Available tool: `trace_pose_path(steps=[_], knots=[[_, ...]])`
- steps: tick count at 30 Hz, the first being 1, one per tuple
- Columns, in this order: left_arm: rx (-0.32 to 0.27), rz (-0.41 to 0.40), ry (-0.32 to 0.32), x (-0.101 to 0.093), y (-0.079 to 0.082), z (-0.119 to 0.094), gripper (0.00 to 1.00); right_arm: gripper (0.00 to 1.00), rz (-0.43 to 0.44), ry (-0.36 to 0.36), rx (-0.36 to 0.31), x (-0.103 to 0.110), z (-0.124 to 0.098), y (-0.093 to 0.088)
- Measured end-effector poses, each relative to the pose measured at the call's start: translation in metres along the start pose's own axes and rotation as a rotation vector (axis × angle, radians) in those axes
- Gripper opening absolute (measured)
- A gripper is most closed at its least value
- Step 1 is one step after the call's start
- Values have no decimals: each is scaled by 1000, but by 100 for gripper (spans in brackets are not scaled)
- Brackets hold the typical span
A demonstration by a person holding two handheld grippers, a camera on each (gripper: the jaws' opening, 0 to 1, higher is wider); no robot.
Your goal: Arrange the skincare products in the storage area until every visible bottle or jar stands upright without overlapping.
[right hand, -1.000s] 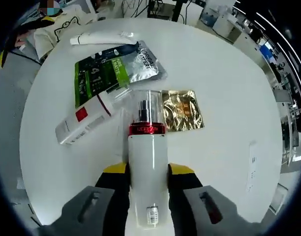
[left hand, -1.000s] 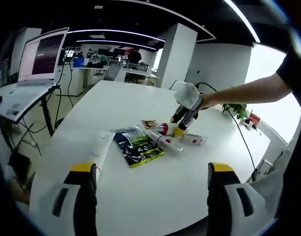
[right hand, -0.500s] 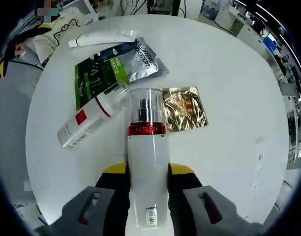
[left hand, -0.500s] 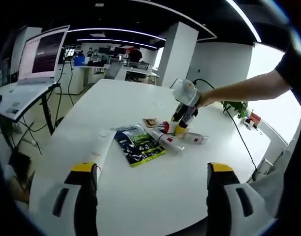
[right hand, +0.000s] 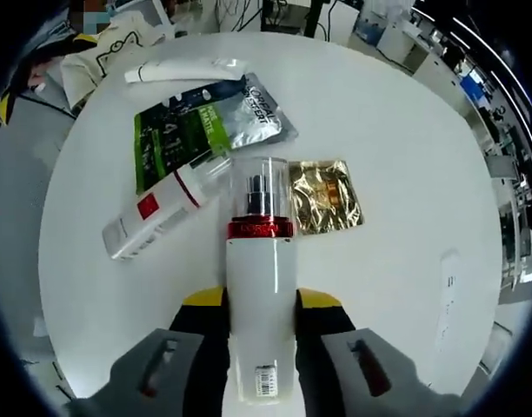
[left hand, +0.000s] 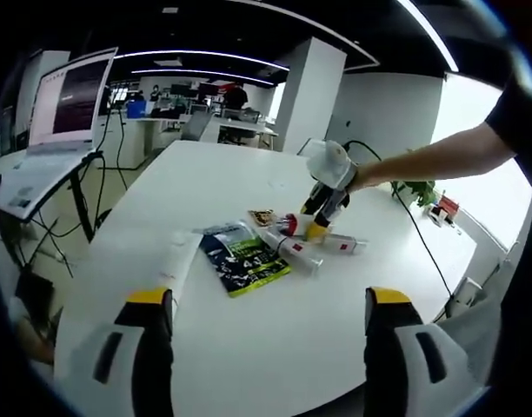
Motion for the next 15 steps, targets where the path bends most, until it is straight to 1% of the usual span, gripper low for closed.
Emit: trace_pose_path(steps=[2,4,5,7,9,11,13,14,15], knots=[[1,4,-5,-1,0,1,85,27,-8,-14,-16,-2,-4,0],[1,8,-15,-2,2,2,85,27,-3,-21,-40,-4,-13,6],[0,10,-20,-3,2,3,85,27,6,-22,-54,-5,-13,4],[1,18,-35,-6,6,6,86,27,10,-30,-84,-2,-21,9],[0,28,-44,-8,8,7,86,27,11,-39,-101,-5,-22,6],[-1,33,-52,-9,10,8,86,27,18,-38,-117,-1,-29,10],[-1,36,-60,-10,12,8,86,27,42,-27,-141,3,-35,11],[-1,40,-63,-11,12,9,87,27,78,-21,-161,5,-38,12],[-3,47,-68,-11,13,9,87,27,89,-22,-172,6,-38,12]])
Point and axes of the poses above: the point that each gripper's makers call its tool centre point, and the gripper's own axes: z roughly forward along the fingers, x roughly to its left, y roughly out of its top, the point moved 8 cm from there along -z, roughly backward along the fingers, and after that the axes turned 5 degrees about -x, right-handed, at the moved point
